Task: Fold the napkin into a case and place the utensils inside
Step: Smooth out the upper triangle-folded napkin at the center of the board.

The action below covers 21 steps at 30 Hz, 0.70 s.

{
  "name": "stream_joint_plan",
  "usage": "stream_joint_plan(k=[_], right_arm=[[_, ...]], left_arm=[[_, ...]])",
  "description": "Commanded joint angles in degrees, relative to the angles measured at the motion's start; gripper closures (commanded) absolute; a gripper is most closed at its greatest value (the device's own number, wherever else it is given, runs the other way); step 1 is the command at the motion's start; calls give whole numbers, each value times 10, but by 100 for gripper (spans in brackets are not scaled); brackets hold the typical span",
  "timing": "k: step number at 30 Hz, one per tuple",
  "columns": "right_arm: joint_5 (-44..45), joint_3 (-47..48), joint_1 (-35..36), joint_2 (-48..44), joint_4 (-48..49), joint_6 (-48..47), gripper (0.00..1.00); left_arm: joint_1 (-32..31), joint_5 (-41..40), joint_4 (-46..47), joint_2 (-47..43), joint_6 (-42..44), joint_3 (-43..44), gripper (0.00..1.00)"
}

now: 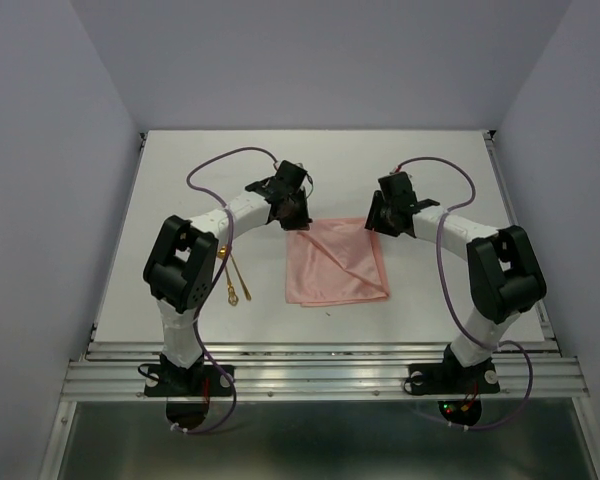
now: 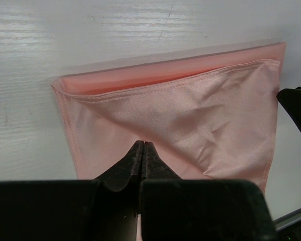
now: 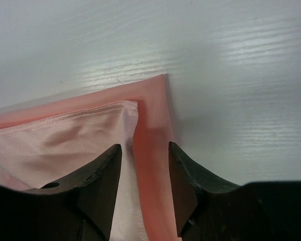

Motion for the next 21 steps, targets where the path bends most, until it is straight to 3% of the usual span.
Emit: stream_joint_plan(k=[1,8,14,21], right_arm=[[-34,25,-3,23,27,-9,53],[-27,35,-3,43,34,-6,68],[-22,41,-3,44,39,-6,91],[-15,37,-3,38,59,-10,96]], left_arm=[[-1,-15,-7,-15,10,-11,94],[-2,-19,-10,-16,11,-16,93],[-2,-20,-8,-12,9,-21,93],[-2,-14,-5,-3,8,-18,93]])
